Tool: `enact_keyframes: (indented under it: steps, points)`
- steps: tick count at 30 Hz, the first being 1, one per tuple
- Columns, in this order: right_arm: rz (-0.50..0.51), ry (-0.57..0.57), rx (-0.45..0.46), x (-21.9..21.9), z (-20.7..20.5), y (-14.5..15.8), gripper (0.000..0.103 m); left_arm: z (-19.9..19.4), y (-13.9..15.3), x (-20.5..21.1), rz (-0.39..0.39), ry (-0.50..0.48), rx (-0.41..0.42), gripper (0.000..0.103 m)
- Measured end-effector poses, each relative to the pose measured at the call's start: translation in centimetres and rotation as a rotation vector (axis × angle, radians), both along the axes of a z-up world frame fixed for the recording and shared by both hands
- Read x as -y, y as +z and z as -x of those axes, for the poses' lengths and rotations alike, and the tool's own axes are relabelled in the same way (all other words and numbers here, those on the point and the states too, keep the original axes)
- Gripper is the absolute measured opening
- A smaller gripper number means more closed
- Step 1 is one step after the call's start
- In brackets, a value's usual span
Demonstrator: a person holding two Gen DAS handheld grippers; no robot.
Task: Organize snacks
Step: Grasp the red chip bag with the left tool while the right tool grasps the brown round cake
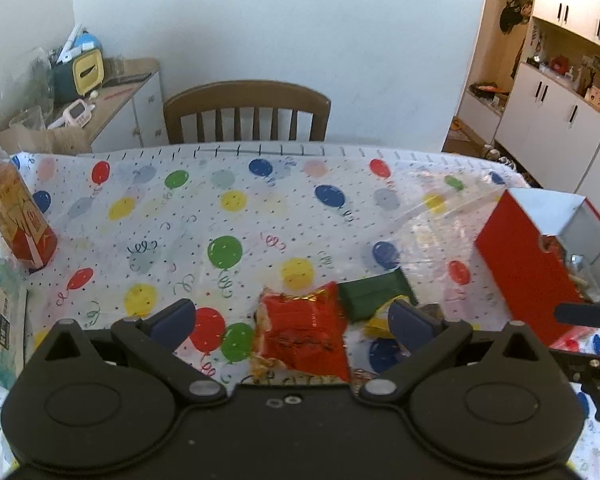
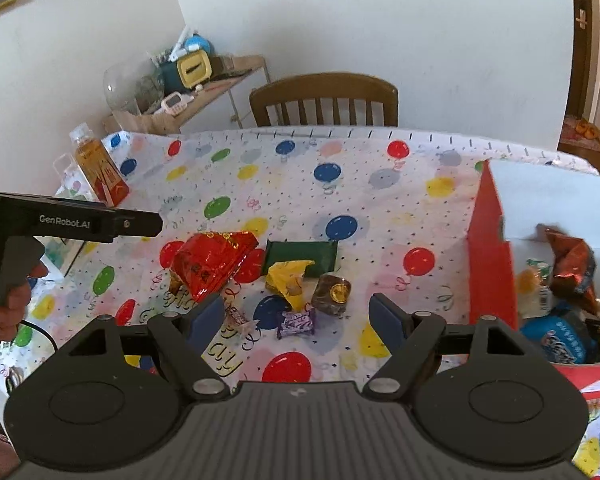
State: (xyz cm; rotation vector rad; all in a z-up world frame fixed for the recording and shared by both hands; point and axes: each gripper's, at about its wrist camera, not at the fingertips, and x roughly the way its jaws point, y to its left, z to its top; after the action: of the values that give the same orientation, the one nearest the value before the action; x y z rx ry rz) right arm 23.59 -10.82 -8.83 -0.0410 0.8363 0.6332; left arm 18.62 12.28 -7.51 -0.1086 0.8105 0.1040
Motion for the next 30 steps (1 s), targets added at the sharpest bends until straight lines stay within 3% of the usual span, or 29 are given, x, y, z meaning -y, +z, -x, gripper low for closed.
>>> enact_keyframes:
  steps: [11, 24, 30]
  points:
    - [0.143, -0.021, -0.048, -2.2, -4.5, -5.0, 0.079, -3.5, -3.8, -0.9, 0.010, 0.010, -0.092, 0.102]
    - [0.136, -0.117, -0.125, -3.8, -8.2, -8.1, 0.079, -6.6, -7.1, -0.8, 0.040, 0.022, -0.173, 0.102]
    - [0.118, -0.126, -0.140, -4.4, -8.5, -8.7, 0.079, -7.4, -8.3, -0.7, 0.066, 0.013, -0.207, 0.093]
